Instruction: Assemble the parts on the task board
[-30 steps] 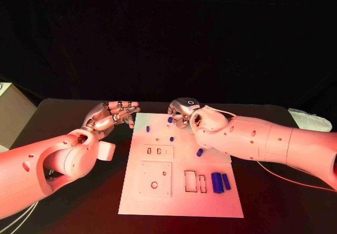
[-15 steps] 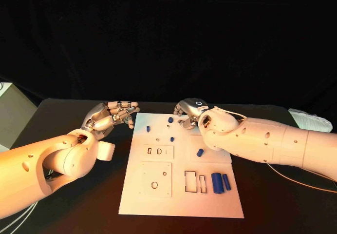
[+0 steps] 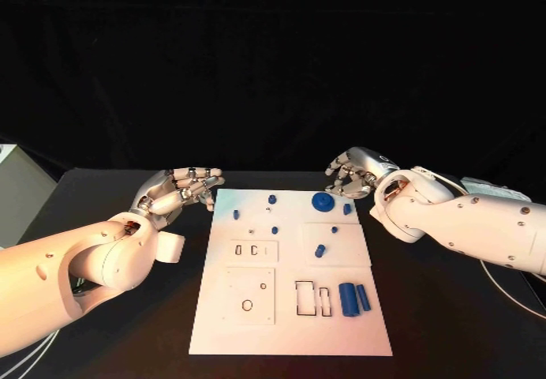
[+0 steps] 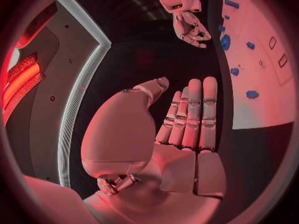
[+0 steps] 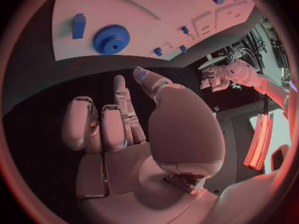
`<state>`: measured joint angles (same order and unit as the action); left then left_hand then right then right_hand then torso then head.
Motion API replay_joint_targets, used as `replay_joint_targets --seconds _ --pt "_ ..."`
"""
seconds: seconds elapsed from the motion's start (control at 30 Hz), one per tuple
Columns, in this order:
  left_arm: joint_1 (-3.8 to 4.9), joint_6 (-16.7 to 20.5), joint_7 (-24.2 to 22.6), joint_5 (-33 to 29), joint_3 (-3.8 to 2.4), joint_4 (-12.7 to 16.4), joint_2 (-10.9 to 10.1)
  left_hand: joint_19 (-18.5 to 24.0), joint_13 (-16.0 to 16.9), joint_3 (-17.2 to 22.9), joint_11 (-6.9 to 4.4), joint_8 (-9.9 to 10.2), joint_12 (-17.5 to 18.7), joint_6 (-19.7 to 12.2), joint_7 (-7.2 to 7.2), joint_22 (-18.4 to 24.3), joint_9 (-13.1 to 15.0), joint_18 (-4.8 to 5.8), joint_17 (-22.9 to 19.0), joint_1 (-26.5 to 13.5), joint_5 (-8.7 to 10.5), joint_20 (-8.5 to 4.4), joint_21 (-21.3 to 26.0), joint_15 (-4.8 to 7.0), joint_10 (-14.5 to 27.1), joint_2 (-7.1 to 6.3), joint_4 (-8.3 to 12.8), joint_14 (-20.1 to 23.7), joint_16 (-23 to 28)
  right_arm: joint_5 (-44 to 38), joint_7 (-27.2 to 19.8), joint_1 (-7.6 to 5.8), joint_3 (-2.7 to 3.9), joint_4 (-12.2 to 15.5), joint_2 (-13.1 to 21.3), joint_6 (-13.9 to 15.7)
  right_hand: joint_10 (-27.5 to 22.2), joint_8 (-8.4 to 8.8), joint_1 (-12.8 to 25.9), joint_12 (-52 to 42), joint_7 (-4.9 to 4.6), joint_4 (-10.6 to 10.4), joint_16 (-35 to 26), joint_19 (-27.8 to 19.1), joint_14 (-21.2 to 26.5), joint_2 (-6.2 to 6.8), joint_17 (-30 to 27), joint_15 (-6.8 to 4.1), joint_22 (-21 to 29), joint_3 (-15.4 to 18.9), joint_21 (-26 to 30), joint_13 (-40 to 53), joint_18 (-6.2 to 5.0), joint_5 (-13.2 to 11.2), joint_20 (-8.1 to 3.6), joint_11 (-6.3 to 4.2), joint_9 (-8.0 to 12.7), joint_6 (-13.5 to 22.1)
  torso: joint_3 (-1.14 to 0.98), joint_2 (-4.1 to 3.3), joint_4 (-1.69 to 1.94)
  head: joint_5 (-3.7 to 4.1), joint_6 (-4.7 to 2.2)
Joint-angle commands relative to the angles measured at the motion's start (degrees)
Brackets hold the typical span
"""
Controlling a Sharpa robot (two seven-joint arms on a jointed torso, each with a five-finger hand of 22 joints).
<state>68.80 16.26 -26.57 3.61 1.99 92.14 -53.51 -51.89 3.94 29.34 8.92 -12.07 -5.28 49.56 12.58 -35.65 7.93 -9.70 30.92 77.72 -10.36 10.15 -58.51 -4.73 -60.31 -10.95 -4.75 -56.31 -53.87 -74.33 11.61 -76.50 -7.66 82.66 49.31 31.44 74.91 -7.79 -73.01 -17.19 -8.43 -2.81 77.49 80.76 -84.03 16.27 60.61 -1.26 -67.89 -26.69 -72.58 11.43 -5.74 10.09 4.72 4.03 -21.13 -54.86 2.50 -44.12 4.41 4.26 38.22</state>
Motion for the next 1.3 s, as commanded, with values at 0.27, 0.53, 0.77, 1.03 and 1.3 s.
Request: replay_joint_targets --seconds 0.27,0.53,0.77,1.03,1.3 --pt "0.04 -1.01 -0.51 0.11 -0.04 -0.21 0.46 0.48 0.02 0.23 0.09 -0.24 0.3 -0.38 0.18 -0.08 0.1 -0.86 0.06 -0.09 0.34 0.0 -0.37 -0.03 0.11 0.1 0.03 0.39 -0.27 5.51 -2.62 0.08 0.01 -2.63 0.22 -8.13 6.18 -1.25 -6.19 -62.8 -0.56 -6.64 8.5 3.41 -3.68 -3.63 17.1 0.87 -9.18 15.29 -6.86 66.19 2.74 2.45 0.67 -0.01 -0.75 3.58 -0.55 -0.01 -0.33 0.41 0.15" --pt "0.03 -1.14 -0.5 0.11 -0.04 -0.41 0.67 0.59 0.03 0.28 0.06 -0.28 0.26 -0.36 0.12 -0.14 0.11 -0.86 0.05 -0.09 0.36 0.01 -0.5 -0.02 0.07 0.09 0.08 0.44 -0.32 3.59 -0.96 0.93 -0.03 -4.57 -2.01 -10.15 11.41 -2.36 -8.26 -69.46 -0.92 -10.5 10.4 5.08 -4.52 -4.21 22.1 1.4 -13.39 18.81 -10.18 74.37 3.61 2.6 1.24 0.5 -0.86 4.24 -0.38 -0.01 -0.04 0.53 0.51" --pt "0.03 -1.2 -0.49 0.11 -0.04 -0.49 0.75 0.59 0.03 0.28 0.06 -0.28 0.26 -0.36 0.12 -0.14 0.11 -0.86 0.05 -0.09 0.36 0.01 -0.5 -0.02 0.07 0.09 0.08 0.44 -0.32 1.8 0.67 1.47 -0.08 -6.27 -3.95 -10.89 12.9 -2.65 -8.67 -70.89 -0.97 -11.57 10.83 5.74 -4.75 -4.31 23.36 1.5 -14.89 19.54 -11.41 76.15 3.94 2.69 1.34 0.58 -0.87 4.29 -0.37 -0.09 0.02 0.5 0.78" --pt "0.03 -1.2 -0.48 0.11 -0.04 -0.52 0.7 0.59 0.03 0.28 0.06 -0.28 0.26 -0.36 0.12 -0.14 0.11 -0.86 0.05 -0.09 0.36 0.01 -0.5 -0.02 0.07 0.09 0.08 0.44 -0.32 0.59 1.7 1.95 -0.11 -6.91 -4.88 -10.88 13.08 -2.86 -9.05 -71.06 -0.95 -11.94 10.93 5.96 -4.8 -4.55 23.65 1.52 -15.38 19.58 -11.81 76.38 4.05 2.85 1.37 0.58 -0.9 4.17 -0.39 -0.01 -0.13 0.39 1.1" --pt "0.03 -1.2 -0.46 0.12 -0.04 -0.53 0.67 0.59 0.03 0.28 0.06 -0.28 0.26 -0.36 0.12 -0.14 0.11 -0.86 0.05 -0.09 0.36 0.01 -0.5 -0.02 0.07 0.09 0.08 0.44 -0.32 -0.05 2.28 2.06 -0.11 -7.52 -5.33 -10.82 13.02 -3.03 -9.51 -71.03 -0.93 -12.09 10.94 6.06 -4.79 -4.79 23.63 1.52 -15.64 19.38 -12.01 76.34 4.11 3.07 1.39 0.56 -0.93 4.02 -0.4 0.04 -0.07 0.46 1.19"
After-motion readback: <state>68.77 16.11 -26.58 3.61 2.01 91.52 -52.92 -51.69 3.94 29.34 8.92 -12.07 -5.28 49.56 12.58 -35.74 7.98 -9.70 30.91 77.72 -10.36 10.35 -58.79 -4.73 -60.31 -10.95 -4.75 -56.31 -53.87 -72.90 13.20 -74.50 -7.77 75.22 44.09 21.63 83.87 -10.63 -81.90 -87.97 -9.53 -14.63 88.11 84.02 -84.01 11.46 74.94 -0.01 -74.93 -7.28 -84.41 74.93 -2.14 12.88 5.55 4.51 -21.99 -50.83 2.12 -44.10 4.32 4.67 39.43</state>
